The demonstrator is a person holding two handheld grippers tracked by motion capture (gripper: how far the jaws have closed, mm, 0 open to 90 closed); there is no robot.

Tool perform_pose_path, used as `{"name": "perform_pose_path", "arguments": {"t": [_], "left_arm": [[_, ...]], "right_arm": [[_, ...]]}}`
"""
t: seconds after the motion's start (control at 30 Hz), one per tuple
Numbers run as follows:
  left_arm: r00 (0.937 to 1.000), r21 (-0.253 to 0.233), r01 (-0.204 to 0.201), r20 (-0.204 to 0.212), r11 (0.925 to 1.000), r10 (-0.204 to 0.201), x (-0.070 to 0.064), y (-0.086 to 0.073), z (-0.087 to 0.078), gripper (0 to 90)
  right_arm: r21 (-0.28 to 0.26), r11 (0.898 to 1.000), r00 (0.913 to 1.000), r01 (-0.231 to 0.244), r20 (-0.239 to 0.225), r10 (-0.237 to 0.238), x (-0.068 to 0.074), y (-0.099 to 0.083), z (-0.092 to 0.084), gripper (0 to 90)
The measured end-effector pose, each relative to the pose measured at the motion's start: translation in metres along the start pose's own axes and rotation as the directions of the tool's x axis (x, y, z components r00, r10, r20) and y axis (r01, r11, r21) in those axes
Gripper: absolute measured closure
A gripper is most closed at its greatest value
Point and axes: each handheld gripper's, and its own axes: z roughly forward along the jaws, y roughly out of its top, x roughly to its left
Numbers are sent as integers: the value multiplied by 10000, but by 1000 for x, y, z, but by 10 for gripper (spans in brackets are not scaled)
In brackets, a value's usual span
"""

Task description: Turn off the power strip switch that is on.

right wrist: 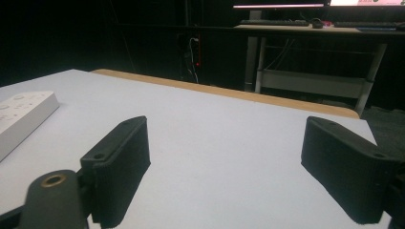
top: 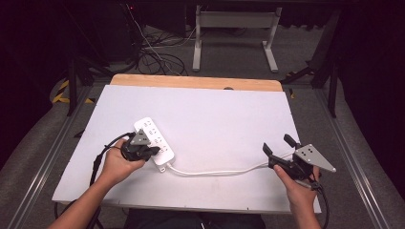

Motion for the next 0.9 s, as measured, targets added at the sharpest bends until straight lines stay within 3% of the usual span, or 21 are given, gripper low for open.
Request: {"name": "perform_pose_path", "arguments": {"t": [0.07,0.2,0.4,0.6,0.9], "left_arm": [[9994,-9,340,42,9994,-340,1,0,0,900],[9983,17,574,104,9984,-574,1,-1,0,900],[9975,65,701,91,9975,-701,0,0,0,900],[9986,145,533,-36,9985,-532,-2,0,0,900],[9983,207,586,12,9981,-586,-1,0,1,900]], "right_arm": [[-16,10000,10000,-22,6,22,0,0,0,166],[-10,10000,10000,20,29,-20,0,0,-1,165],[-15,10000,10000,21,5,-21,1,0,-1,165],[-26,10000,10000,-54,26,54,1,0,-2,165],[-56,10000,10000,-60,54,60,1,0,-3,165]]}}
